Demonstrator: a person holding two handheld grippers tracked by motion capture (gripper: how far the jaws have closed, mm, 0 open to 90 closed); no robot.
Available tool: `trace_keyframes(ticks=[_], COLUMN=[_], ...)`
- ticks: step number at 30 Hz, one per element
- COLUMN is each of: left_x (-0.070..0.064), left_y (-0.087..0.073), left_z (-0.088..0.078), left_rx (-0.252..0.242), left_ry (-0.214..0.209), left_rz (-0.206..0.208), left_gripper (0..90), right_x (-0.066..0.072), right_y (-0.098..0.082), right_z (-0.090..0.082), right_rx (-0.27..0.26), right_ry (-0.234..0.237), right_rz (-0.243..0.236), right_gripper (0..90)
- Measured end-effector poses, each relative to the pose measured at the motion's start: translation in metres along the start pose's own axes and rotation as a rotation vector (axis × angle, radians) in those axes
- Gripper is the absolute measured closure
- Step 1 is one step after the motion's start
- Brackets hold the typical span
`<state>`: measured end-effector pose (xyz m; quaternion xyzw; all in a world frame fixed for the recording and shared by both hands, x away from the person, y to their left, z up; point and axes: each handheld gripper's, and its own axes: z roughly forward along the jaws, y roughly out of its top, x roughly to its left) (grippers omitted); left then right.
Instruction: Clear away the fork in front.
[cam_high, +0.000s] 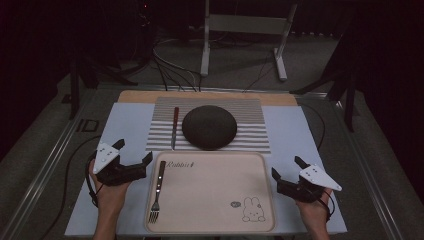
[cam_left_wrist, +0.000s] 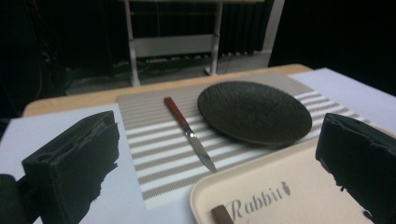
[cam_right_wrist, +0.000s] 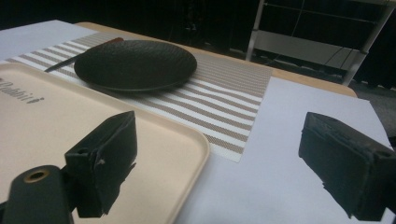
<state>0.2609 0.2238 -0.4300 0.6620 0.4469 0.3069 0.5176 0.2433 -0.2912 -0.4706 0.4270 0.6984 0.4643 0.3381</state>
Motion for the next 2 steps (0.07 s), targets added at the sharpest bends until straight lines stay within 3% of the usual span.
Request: trace_keyframes(ticks=[2], left_x=[0.0013], left_y=[0.0003], left_z=[-0.0025], left_rx=[-0.014], left_ry=[0.009], left_rz=[-0.006], left_gripper=[0.0], right_x=[-0.0008], right_y=[-0.0007], right_z=[-0.0018], right_rx=[0.003], right_ry=[-0.005], right_rz=[0.002], right_gripper=[11.5])
